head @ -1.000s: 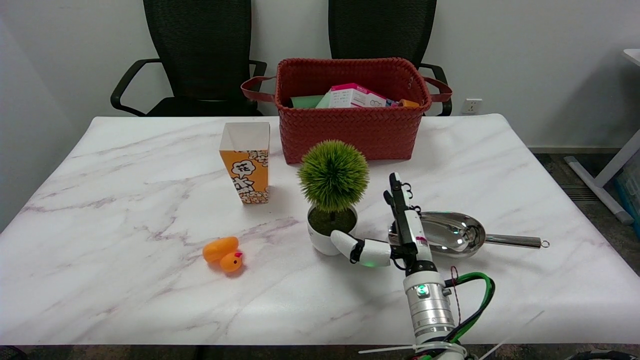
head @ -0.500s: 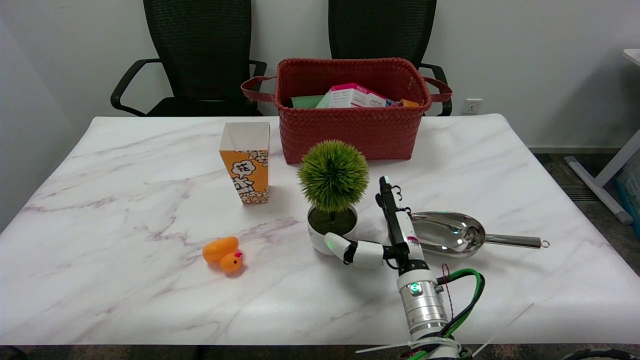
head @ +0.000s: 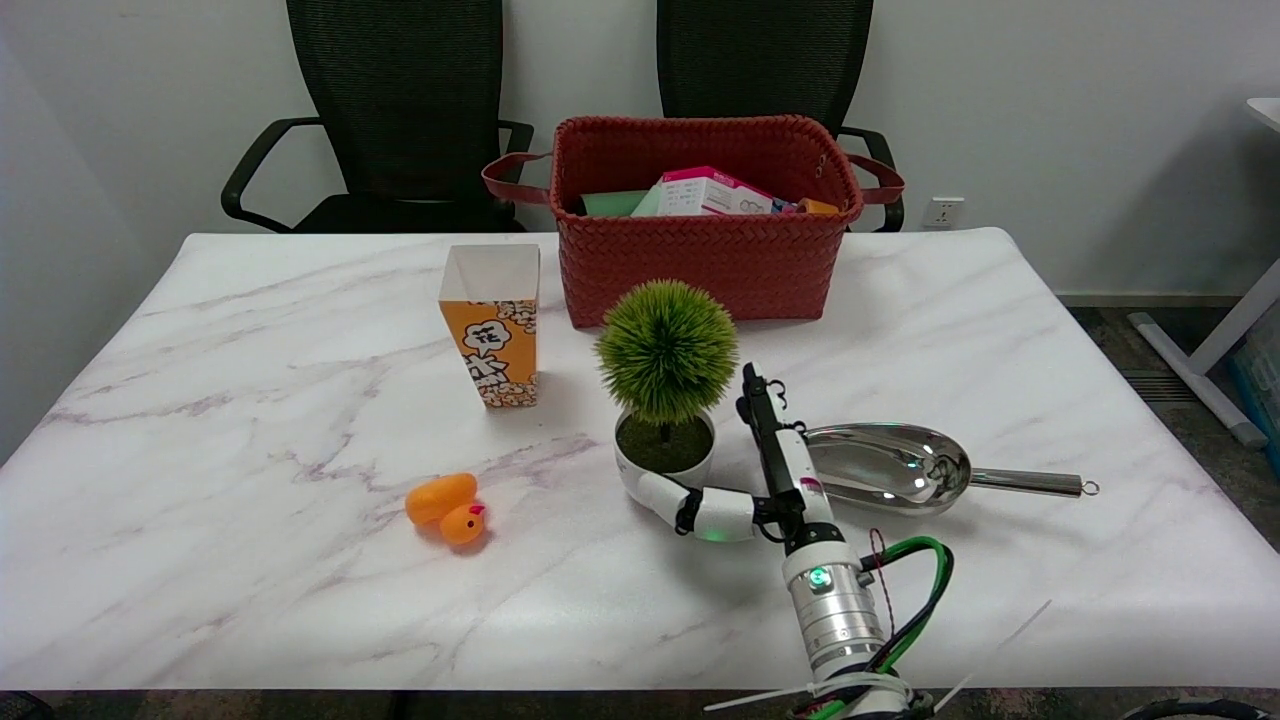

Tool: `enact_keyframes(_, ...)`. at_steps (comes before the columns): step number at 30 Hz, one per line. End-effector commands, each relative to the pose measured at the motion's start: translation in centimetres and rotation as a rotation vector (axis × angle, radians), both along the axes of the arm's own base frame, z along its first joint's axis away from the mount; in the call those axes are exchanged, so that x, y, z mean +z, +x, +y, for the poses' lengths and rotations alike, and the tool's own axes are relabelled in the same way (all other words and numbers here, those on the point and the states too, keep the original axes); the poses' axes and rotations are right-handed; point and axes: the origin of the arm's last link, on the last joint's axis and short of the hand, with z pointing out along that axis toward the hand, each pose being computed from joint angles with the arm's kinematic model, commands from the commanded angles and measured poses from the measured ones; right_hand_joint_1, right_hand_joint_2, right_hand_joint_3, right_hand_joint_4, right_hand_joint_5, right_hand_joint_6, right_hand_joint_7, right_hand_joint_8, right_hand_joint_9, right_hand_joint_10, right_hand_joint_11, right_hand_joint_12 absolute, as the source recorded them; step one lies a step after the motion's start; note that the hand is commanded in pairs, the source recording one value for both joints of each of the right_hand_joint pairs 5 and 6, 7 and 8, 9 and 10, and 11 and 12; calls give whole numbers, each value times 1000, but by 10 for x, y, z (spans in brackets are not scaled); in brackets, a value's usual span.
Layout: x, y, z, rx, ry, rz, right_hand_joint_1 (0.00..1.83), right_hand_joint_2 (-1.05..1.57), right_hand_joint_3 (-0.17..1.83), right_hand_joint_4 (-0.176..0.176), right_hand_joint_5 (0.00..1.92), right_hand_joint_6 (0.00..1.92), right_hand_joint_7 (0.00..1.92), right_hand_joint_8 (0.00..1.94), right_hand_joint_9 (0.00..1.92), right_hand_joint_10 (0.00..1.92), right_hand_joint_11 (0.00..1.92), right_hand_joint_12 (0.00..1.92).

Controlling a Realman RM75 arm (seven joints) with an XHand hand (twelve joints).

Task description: Pick up the potted plant.

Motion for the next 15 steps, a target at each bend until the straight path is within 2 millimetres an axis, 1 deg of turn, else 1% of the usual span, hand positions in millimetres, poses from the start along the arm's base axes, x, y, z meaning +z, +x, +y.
enact_keyframes(1,-8,-7,-4,-32,37,-16,1094,294,681,0,0,0,54,54,110,110,0,0)
enact_keyframes(15,-9,-10,-9,-37,38,-10,1088,317,709,0,0,0,72,72,110,110,0,0)
